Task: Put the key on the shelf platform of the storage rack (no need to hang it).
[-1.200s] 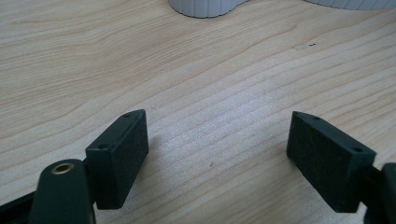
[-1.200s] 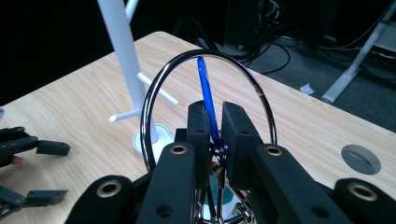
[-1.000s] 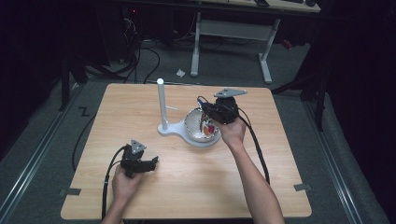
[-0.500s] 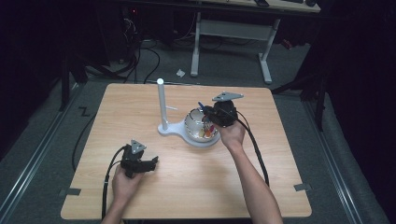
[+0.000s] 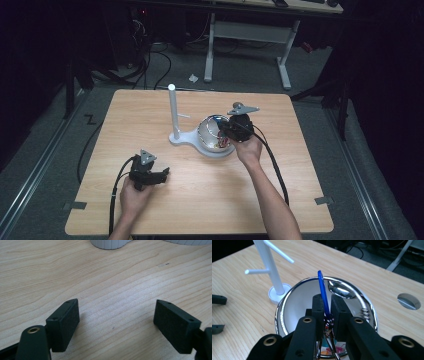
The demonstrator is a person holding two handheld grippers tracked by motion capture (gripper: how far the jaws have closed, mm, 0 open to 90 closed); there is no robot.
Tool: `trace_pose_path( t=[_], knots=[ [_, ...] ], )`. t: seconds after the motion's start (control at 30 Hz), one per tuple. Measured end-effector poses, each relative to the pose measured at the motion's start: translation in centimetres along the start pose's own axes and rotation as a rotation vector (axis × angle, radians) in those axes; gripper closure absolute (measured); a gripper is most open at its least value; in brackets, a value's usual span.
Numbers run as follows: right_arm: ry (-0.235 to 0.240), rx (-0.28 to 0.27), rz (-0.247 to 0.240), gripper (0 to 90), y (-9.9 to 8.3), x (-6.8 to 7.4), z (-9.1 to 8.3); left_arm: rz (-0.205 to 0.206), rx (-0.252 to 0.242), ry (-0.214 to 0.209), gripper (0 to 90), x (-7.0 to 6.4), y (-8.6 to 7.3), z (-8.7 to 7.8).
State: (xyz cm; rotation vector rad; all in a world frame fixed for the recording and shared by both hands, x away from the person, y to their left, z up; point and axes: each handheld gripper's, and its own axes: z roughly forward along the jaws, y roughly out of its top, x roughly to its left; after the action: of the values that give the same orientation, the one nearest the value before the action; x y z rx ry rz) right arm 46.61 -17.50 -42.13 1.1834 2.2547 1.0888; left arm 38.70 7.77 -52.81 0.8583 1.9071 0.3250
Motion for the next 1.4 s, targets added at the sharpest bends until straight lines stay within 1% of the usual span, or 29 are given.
trace_pose_path(
  t=[0.07,0.33,0.5,0.57,0.63,0.73,0.9,1.0,1.07,1.2,1.23,1.3,1.4],
  knots=[
    [0.003,0.012,0.000,82.4,-0.1,0.0,0.2,-0.001,0.000,0.001,21.1,0.0,0.0,0.0],
    [0.010,0.041,0.029,82.2,-0.5,-0.2,1.2,-0.001,0.000,0.001,21.1,0.0,0.0,0.0],
    [0.013,0.060,0.025,81.9,-0.7,-0.3,1.7,0.000,0.000,0.000,21.1,0.0,0.0,0.0],
    [0.015,0.067,0.034,82.0,-0.8,-0.3,2.0,0.001,0.000,0.000,21.1,0.0,0.0,0.0],
    [0.017,0.083,0.029,82.1,-0.9,-0.2,2.4,0.000,-0.001,0.000,21.1,0.0,0.0,0.0],
    [0.019,0.091,0.024,82.1,-1.1,0.0,2.8,-0.001,0.000,0.000,21.1,0.0,0.0,0.0],
    [0.021,0.094,0.042,81.9,-1.2,-0.1,3.0,0.000,0.000,0.000,21.0,0.0,0.0,0.0],
    [0.020,0.117,0.045,81.8,-1.4,-0.1,3.3,-0.001,0.000,0.001,21.1,0.0,0.0,0.0],
    [0.021,0.112,0.036,81.8,-1.5,-0.1,3.3,-0.001,0.000,0.001,21.1,0.0,0.0,0.0],
    [0.014,0.112,0.048,80.4,-1.6,-0.2,3.2,0.000,0.000,0.001,21.0,0.0,0.0,0.0],
    [0.010,0.114,0.051,79.4,-1.6,-0.3,3.2,0.000,0.000,0.000,21.1,0.0,0.0,0.0],
    [0.017,0.111,0.066,77.9,-1.7,-0.4,3.1,0.000,0.000,0.000,21.1,0.0,0.0,0.0],
    [0.016,0.096,0.066,73.4,-1.7,-0.5,2.6,0.000,0.000,0.000,21.1,0.0,0.0,0.0]
  ],
)
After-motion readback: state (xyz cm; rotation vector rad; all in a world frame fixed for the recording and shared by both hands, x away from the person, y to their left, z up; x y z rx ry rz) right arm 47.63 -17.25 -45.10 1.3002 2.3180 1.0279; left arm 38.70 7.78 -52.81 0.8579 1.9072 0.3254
